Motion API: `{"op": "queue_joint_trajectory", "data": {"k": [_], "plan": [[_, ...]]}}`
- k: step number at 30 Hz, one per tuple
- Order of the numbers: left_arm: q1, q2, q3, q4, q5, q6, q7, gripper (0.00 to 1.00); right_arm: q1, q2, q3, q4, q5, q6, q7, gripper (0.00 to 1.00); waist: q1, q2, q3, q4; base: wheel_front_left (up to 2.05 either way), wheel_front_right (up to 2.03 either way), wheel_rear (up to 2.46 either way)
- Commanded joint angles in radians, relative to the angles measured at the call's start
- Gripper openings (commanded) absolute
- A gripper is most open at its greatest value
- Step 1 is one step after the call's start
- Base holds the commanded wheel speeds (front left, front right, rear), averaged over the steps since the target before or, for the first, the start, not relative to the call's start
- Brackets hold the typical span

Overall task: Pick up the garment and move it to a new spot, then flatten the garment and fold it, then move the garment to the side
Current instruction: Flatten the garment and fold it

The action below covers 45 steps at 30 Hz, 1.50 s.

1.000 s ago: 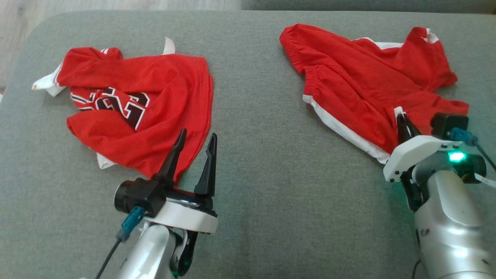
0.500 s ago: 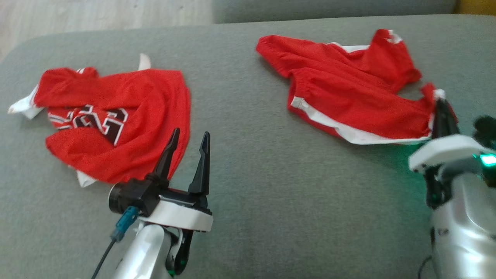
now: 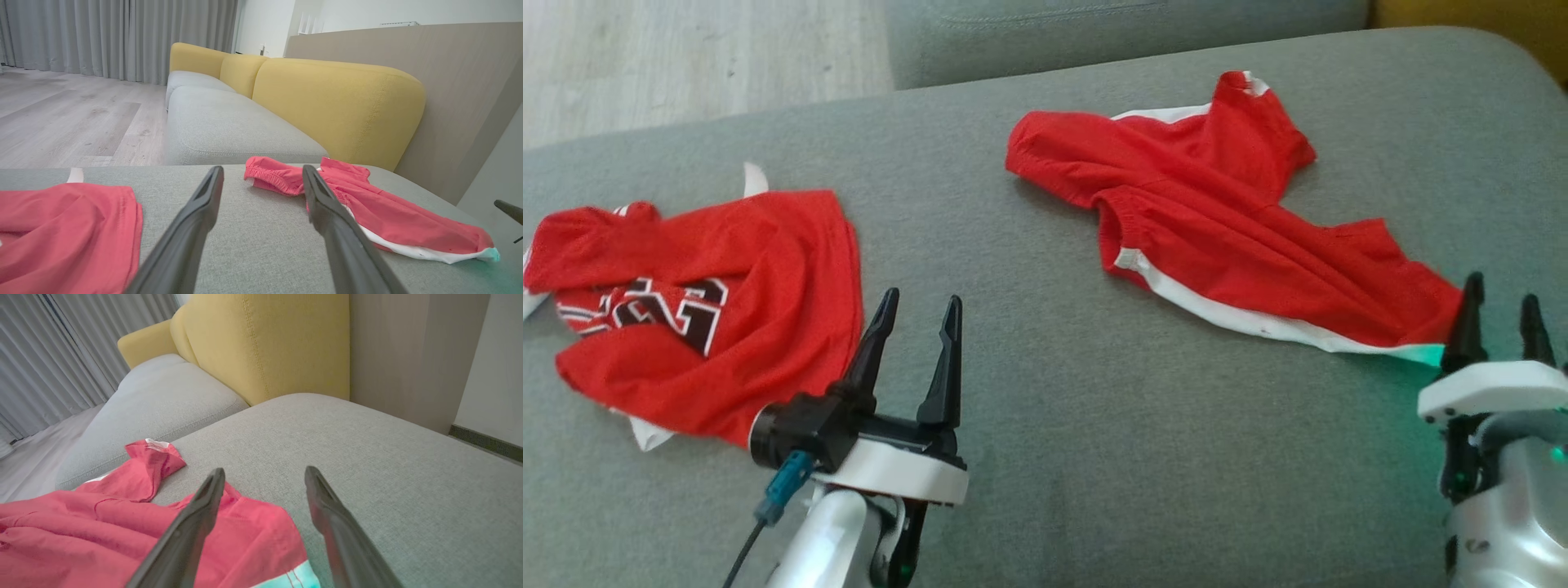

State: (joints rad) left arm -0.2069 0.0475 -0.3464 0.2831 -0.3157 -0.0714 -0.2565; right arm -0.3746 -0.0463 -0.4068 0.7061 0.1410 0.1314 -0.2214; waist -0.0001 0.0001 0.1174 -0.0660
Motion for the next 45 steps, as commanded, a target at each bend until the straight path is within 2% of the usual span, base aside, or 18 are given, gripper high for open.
{"op": "queue_joint_trajectory", "data": {"k": [1, 5, 6, 9, 17, 20, 23, 27, 31, 38, 45], "plan": [[-0.021, 0.003, 0.043, -0.032, 0.012, -0.002, -0.005, 1.0, -0.02, -0.004, 0.05, -0.047, 0.009, -0.001, -0.023, 1.0, 0.0001, -0.0001, -0.007, -0.016, 0.0, 0.0, 0.0], [-0.023, 0.003, 0.043, -0.035, 0.017, -0.005, -0.005, 1.0, 0.003, -0.004, 0.159, -0.141, 0.052, -0.001, -0.037, 1.0, 0.0001, -0.0001, -0.008, -0.031, 0.0, 0.0, 0.0], [-0.023, 0.003, 0.043, -0.035, 0.017, -0.005, -0.005, 1.0, 0.003, -0.004, 0.159, -0.141, 0.052, -0.001, -0.037, 1.0, 0.0001, -0.0001, -0.008, -0.031, 0.0, 0.0, 0.0], [-0.031, 0.003, 0.041, -0.039, 0.02, -0.007, -0.005, 1.0, 0.054, -0.004, 0.242, -0.221, 0.047, -0.001, -0.039, 1.0, 0.0001, -0.0001, 0.001, -0.041, 0.0, 0.0, 0.0], [-0.108, 0.003, -0.008, 0.007, 0.049, -0.037, -0.005, 1.0, 0.139, -0.004, 0.31, -0.361, 0.075, -0.001, -0.04, 1.0, 0.0001, -0.0001, 0.05, -0.063, 0.0, 0.0, 0.0], [-0.171, 0.003, -0.055, 0.071, 0.048, -0.05, -0.004, 1.0, 0.148, -0.004, 0.322, -0.393, 0.083, -0.001, -0.04, 1.0, 0.0001, -0.0001, 0.072, -0.073, 0.0, 0.0, 0.0], [-0.287, 0.01, -0.161, 0.183, 0.047, -0.058, 0.032, 1.0, 0.145, -0.004, 0.334, -0.411, 0.09, -0.001, -0.04, 1.0, 0.0001, -0.0001, 0.105, -0.095, 0.0, 0.0, 0.0], [-0.398, 0.018, -0.285, 0.276, -0.013, -0.059, 0.079, 1.0, 0.131, -0.004, 0.349, -0.42, 0.102, -0.001, -0.04, 1.0, 0.0001, -0.0001, 0.14, -0.127, 0.0, 0.0, 0.0], [-0.489, 0.031, -0.369, 0.357, -0.09, -0.059, 0.107, 1.0, 0.12, -0.004, 0.359, -0.426, 0.114, -0.001, -0.04, 1.0, 0.0001, -0.0001, 0.168, -0.156, 0.0, 0.0, 0.0], [-0.59, 0.043, -0.445, 0.48, -0.169, -0.059, 0.111, 1.0, 0.113, -0.004, 0.367, -0.435, 0.122, -0.001, -0.04, 1.0, 0.0001, -0.0001, 0.192, -0.181, 0.0, 0.0, 0.0], [-0.637, 0.044, -0.513, 0.54, -0.245, -0.059, 0.089, 1.0, 0.111, -0.004, 0.375, -0.434, 0.125, -0.001, -0.04, 1.0, 0.0001, -0.0001, 0.198, -0.195, 0.0, 0.0, 0.0]]}}
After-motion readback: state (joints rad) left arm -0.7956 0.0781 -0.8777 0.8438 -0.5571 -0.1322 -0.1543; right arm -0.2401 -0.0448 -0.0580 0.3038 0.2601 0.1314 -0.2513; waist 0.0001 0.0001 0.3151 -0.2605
